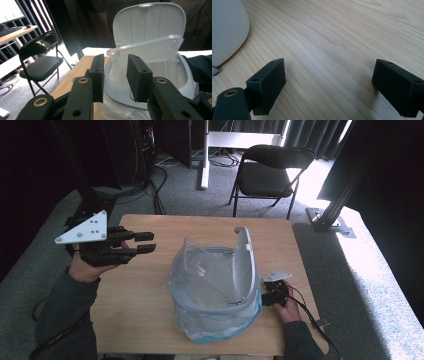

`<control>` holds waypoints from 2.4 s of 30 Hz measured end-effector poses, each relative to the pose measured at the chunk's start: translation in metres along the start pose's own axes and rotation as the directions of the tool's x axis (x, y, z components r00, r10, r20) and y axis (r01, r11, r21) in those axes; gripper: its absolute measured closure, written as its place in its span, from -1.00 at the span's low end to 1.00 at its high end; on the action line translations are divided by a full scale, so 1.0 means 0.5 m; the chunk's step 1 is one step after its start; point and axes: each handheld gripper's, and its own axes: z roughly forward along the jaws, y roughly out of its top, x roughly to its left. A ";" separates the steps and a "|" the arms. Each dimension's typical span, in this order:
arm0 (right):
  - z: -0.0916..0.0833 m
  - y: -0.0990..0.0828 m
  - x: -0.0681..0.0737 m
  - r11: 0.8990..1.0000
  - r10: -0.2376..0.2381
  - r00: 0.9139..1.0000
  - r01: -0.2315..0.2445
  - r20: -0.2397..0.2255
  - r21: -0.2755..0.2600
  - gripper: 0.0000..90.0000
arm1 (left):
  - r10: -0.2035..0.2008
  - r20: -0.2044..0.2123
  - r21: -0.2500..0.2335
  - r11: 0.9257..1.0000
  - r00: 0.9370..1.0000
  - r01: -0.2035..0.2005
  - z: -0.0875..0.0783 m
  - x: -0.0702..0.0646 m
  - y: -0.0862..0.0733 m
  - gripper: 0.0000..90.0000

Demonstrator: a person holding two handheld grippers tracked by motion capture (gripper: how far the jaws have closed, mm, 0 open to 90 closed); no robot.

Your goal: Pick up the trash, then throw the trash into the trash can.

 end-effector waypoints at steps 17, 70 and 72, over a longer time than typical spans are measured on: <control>0.000 0.000 0.001 1.000 -0.001 1.000 0.001 -0.003 0.001 -0.76 | -0.105 -0.049 -0.005 0.995 0.993 0.104 0.005 0.034 -0.063 0.40; 0.031 0.110 -0.068 0.987 0.158 0.976 -0.159 0.147 -0.007 0.34 | -0.340 -0.290 -0.034 0.938 0.895 0.345 0.037 0.106 -0.304 0.24; 0.035 0.114 -0.069 0.986 0.164 0.974 -0.166 0.156 -0.001 0.36 | -0.342 -0.291 -0.034 0.937 0.894 0.347 0.037 0.106 -0.307 0.24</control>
